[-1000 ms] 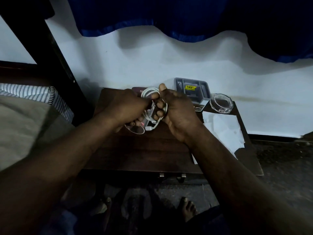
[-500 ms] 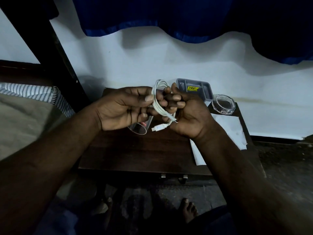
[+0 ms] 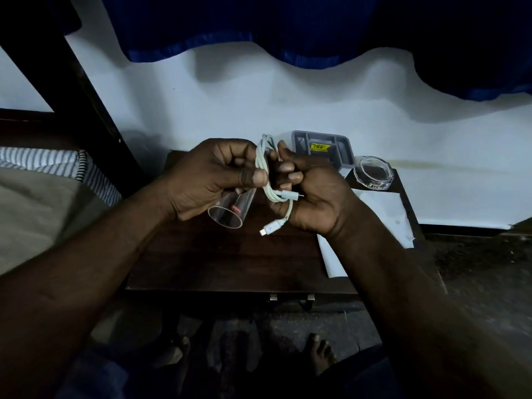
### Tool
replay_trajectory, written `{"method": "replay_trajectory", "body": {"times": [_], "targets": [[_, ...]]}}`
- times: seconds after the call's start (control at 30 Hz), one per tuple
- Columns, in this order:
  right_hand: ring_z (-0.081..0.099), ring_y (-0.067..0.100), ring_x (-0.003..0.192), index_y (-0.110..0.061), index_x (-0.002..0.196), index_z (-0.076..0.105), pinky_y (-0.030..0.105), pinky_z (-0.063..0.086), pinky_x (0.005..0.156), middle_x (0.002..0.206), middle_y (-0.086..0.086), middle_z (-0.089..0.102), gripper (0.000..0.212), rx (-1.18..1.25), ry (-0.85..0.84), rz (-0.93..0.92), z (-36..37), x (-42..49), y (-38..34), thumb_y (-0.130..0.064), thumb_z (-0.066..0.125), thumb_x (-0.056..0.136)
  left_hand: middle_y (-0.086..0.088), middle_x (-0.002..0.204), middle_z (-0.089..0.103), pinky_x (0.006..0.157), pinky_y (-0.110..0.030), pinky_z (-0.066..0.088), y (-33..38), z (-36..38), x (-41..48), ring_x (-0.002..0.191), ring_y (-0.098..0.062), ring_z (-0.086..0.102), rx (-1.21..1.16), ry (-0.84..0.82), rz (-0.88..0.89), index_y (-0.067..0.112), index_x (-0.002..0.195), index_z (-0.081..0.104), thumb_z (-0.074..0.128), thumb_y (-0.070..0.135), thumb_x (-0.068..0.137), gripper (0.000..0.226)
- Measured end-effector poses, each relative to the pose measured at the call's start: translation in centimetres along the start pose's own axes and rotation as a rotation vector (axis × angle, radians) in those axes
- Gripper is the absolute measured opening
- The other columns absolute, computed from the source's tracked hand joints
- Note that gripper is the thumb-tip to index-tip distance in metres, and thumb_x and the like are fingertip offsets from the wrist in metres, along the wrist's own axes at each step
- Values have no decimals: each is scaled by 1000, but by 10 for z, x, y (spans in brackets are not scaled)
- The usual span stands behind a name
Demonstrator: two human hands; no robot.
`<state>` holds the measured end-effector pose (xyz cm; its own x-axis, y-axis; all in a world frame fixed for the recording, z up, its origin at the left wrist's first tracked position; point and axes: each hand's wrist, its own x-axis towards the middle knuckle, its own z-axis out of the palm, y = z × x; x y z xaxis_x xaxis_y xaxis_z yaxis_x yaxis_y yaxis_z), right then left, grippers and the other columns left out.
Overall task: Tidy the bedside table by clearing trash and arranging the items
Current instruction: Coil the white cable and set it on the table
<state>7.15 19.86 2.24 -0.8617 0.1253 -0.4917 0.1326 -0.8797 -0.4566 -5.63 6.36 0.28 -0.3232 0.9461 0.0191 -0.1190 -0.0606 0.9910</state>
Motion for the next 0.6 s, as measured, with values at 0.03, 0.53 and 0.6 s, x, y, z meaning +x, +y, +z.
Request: {"method": "replay_trajectory", "body": {"times": [0.03, 0.53, 0.6], "targets": [[40, 1, 34, -11, 82, 58, 9, 31, 44, 52, -10, 44, 33, -26, 28, -34, -1, 1, 1, -31, 49, 107, -16, 94, 73, 85, -34, 60, 1, -1, 1, 90, -23, 73, 37, -1, 12, 9, 89, 75, 85, 19, 67, 27], [70, 15, 59, -9, 88, 68, 27, 56, 51, 72, 3, 72, 35, -316, 72, -256, 1, 8, 10, -35, 52, 106, -1, 70, 64, 50, -14, 39, -3, 0, 6, 57, -5, 52, -5, 231, 55, 14, 80, 65, 74, 20, 84, 12], [71, 22, 77, -10, 88, 68, 40, 61, 79, 84, 7, 74, 32, -324, 61, -275, 0, 9, 10, -34, 55, 104, 0, 74, 65, 50, -15, 37, -2, -2, 7, 58, -5, 49, -87, 246, 10, 14, 83, 67, 77, 24, 84, 14]]}}
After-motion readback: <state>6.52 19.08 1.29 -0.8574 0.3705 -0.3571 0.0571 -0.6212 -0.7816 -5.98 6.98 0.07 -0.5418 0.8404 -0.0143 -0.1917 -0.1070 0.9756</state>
